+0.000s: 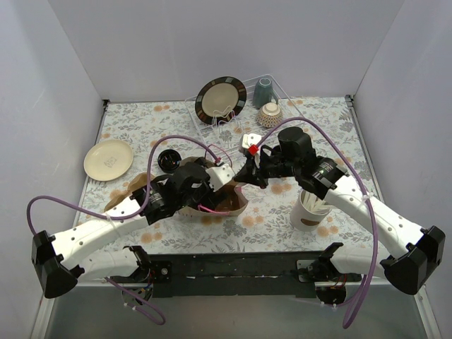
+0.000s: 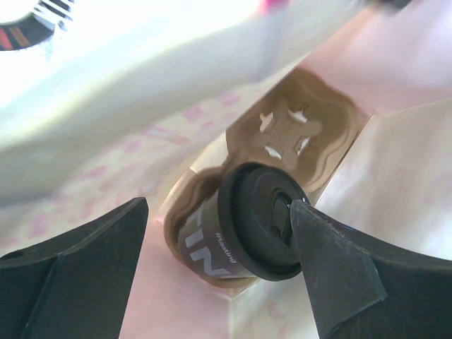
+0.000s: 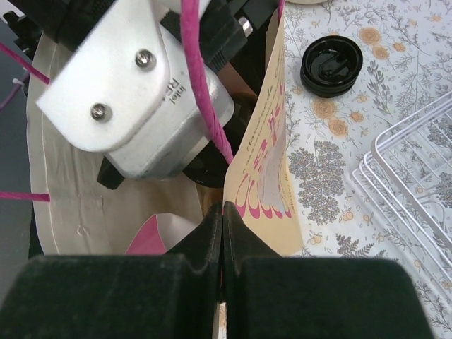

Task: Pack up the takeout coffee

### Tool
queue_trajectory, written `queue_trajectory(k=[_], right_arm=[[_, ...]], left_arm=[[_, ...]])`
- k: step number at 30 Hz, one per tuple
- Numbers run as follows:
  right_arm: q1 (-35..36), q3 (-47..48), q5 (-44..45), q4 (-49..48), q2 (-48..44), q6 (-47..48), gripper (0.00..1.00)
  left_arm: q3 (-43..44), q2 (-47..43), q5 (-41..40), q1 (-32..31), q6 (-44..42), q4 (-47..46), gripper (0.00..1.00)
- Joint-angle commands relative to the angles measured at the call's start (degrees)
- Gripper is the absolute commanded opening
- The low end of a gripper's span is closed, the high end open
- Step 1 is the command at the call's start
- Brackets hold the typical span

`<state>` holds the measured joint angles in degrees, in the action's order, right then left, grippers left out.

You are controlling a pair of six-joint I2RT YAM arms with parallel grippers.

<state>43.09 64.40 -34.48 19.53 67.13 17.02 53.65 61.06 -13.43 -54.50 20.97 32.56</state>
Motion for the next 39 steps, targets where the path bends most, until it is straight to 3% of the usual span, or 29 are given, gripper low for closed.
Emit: queue_trajectory(k=[1,10,17,21,25,31,39], right_arm=[[0.0,1.7,2.8,1.9,0.3,3.0,0.01],[-0.5,7.2,10.6,2.8,4.1,-0.5,0.01],[-6.1,7.1,7.8,1.3,4.6,-5.0,0.01],[-8.5,5.8,5.5,0.7,3.4,-1.8,0.01],[-10.0,7.1,3.5,3.8,3.9,3.4,0.01],[-11.3,10.3,2.9,9.7,5.8,9.7,0.01],[-12.2,11.6,1.7,14.8,4.7,16.7,0.01]], left_arm=[[6.0,-0.8,1.0,0.4,0.7,-0.9,0.82],[17.1,3.4,4.3,0.4,10.2,2.1,0.82],[23.3,5.0,-2.4,0.3,20.2,6.8,0.83],[28.8,9.2,-10.4,1.1,26.5,13.6,0.85],[35.7,15.2,-8.1,6.8,29.7,18.2,0.81],[40.0,14.2,-1.7,22.0,32.4,14.3,0.79],[44.5,13.6,7.4,24.9,36.5,22.0,0.76]])
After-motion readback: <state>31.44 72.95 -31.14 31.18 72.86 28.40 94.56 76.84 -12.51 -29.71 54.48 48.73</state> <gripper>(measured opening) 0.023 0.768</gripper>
